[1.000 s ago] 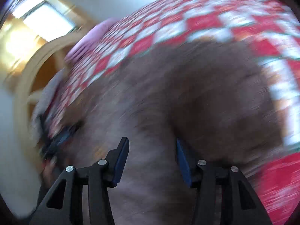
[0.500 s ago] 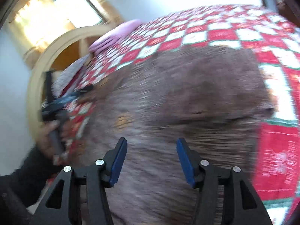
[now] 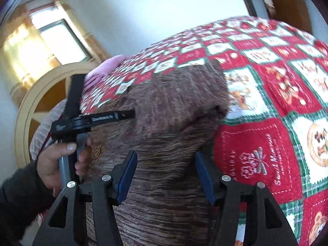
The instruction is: Fold small clothes
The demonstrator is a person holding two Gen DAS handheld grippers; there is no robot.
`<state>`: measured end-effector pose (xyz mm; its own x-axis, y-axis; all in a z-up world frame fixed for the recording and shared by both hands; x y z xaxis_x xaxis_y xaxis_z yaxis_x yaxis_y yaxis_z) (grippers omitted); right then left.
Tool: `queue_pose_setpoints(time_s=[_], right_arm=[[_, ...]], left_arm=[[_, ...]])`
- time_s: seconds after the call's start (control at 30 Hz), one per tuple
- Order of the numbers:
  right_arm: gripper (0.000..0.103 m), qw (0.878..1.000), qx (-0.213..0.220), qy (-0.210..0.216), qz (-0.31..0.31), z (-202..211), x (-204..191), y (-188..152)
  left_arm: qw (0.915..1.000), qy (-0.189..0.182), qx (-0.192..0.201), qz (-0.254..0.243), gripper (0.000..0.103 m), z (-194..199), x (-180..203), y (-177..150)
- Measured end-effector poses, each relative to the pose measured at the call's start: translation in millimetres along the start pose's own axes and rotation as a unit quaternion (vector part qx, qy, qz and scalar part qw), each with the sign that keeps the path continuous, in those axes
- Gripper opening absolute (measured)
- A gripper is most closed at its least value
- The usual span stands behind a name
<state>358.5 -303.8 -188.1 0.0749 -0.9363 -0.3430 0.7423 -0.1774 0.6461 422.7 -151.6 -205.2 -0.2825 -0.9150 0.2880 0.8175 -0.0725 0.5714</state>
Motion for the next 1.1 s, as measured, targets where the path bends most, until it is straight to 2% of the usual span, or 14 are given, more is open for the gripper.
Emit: queue_pose_setpoints(time_s=[0.03, 0.27, 0.37, 0.53, 0.57, 0.6, 0.77, 0.83, 0.9, 0.97, 1.0, 1.03, 1.07, 1.1], right_arm=[[0.06, 1.0, 0.001, -0.007, -0.007, 0.3, 4.5, 0.9], [0.06, 0.999, 0.02, -0.029, -0.01, 7.2, 10.6, 0.5], [0.06, 0.999, 0.018, -0.032, -0.018, 5.6, 14.0, -1.7], [0.06, 0.999, 0.009, -0.034, -0.019, 2.9, 15.4, -5.5], [0.06, 0.999, 0.008, -0.033, -0.017, 1.8, 15.2, -5.4], [0.062, 0.999, 0.007, -0.032, -0.016, 1.3, 14.7, -5.8], [0.062, 0.999, 0.009, -0.031, -0.015, 3.7, 13.7, -4.6], [0.062, 0.999, 0.041, -0.029, -0.012, 18.7, 12.6, 3.6], [0.062, 0.996, 0.08, -0.033, 0.01, 34.0, 6.6, 19.0], [0.063, 0.994, 0.094, -0.045, 0.021, 38.7, 2.8, 36.4], [0.065, 0.994, 0.093, -0.047, 0.02, 36.7, 1.8, 44.5], [0.07, 0.995, 0.083, -0.045, 0.019, 31.5, 0.1, 50.2], [0.072, 0.997, 0.067, -0.04, 0.021, 21.7, -3.0, 55.2], [0.072, 0.998, 0.045, -0.036, 0.027, 9.5, -6.2, 57.1]], left_arm=[[0.9999, -0.013, -0.003, -0.003, 0.01, 0.3, 3.9, 0.6], [0.9988, -0.015, 0.043, -0.019, 0.009, 26.9, 11.7, 18.0], [0.998, 0.001, 0.059, -0.024, 0.009, 27.0, 4.1, 32.4], [0.9992, 0.034, 0.013, -0.018, 0.01, -3.1, -17.5, 25.8], [0.9989, 0.042, 0.004, -0.022, 0.016, -6.6, -19.6, 21.4], [0.9985, 0.051, 0.0, -0.022, 0.017, -7.0, -21.0, 18.5], [0.9965, 0.077, 0.028, -0.02, 0.067, 17.6, -16.3, 9.5], [0.994, 0.093, 0.039, -0.044, 0.072, 24.6, -9.3, 2.8], [0.9902, 0.117, 0.021, -0.073, 0.073, 20.1, -6.5, -6.9], [0.9875, 0.132, 0.005, -0.086, 0.074, 12.5, -9.4, -14.9], [0.9862, 0.139, 0.002, -0.09, 0.076, 10.8, -11.8, -17.3], [0.9844, 0.15, 0.01, -0.092, 0.084, 12.7, -15.4, -17.0], [0.9822, 0.162, 0.01, -0.095, 0.091, 12.8, -18.2, -16.1], [0.9802, 0.172, 0.009, -0.097, 0.093, 12.7, -21.8, -15.8]])
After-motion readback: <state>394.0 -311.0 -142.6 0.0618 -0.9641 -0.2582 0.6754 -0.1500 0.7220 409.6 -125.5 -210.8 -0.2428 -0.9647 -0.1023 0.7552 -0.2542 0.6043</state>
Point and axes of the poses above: each gripper's, at about its wrist camera, not at the fingertips, and z roughly against the way its jaws point, x to its right, y to its top, the point moved 7 cm from there along -z, roughly the way its jaws point, and after that the axes turned 7 degrees about -y, right-handed, at the moved point
